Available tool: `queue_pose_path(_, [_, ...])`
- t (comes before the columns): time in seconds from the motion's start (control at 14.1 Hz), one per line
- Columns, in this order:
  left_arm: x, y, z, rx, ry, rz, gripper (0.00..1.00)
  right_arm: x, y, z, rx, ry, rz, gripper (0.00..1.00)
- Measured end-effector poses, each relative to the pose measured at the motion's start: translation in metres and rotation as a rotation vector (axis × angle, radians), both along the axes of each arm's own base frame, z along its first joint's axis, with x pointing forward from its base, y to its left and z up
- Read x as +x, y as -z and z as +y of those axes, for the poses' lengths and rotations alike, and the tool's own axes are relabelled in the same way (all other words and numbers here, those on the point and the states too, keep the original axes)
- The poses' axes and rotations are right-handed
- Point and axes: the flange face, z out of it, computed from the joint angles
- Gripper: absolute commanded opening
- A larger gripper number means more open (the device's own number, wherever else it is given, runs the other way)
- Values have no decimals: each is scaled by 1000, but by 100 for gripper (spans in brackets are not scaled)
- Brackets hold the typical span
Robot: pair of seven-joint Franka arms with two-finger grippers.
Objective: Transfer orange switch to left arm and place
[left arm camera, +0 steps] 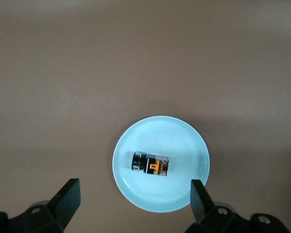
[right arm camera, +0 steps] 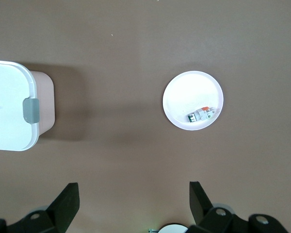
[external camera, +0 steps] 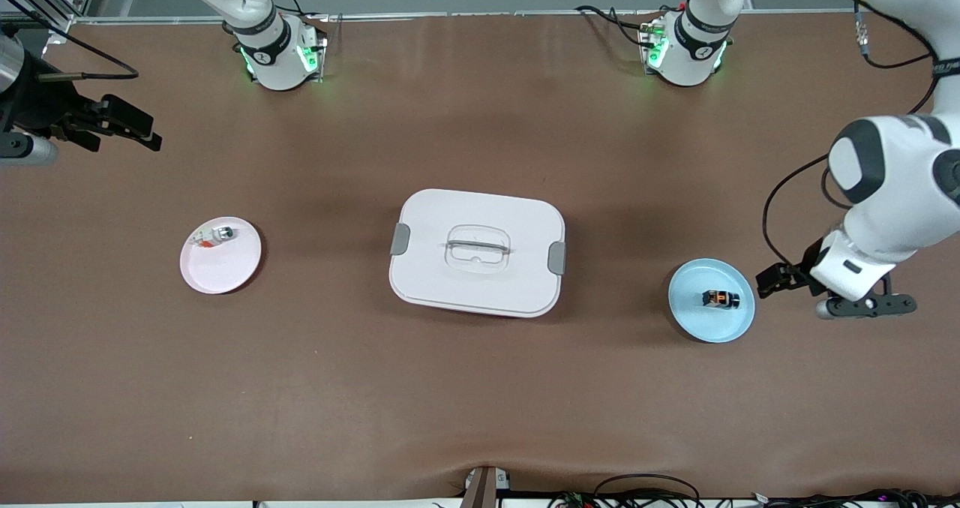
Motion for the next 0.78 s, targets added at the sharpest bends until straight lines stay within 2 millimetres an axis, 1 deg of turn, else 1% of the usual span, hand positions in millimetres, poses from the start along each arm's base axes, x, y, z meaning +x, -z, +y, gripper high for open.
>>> queue_pose_path(0.21, [-17, -51, 1, -6, -2, -25, 100, 0, 1, -1, -2, 3, 2, 100])
queue_pose_path(0.36, [-34, -78, 0, -12, -15, -47, 100, 0, 2, -1, -3, 1, 4, 100])
queue_pose_path(0.57, [-66, -106, 0, -19, -23, -76, 100, 0, 3, 1, -5, -2, 6, 100])
queue_pose_path(0.78, [-107, -131, 1, -24, -11, -62, 100, -1, 3, 1, -6, -3, 6, 100])
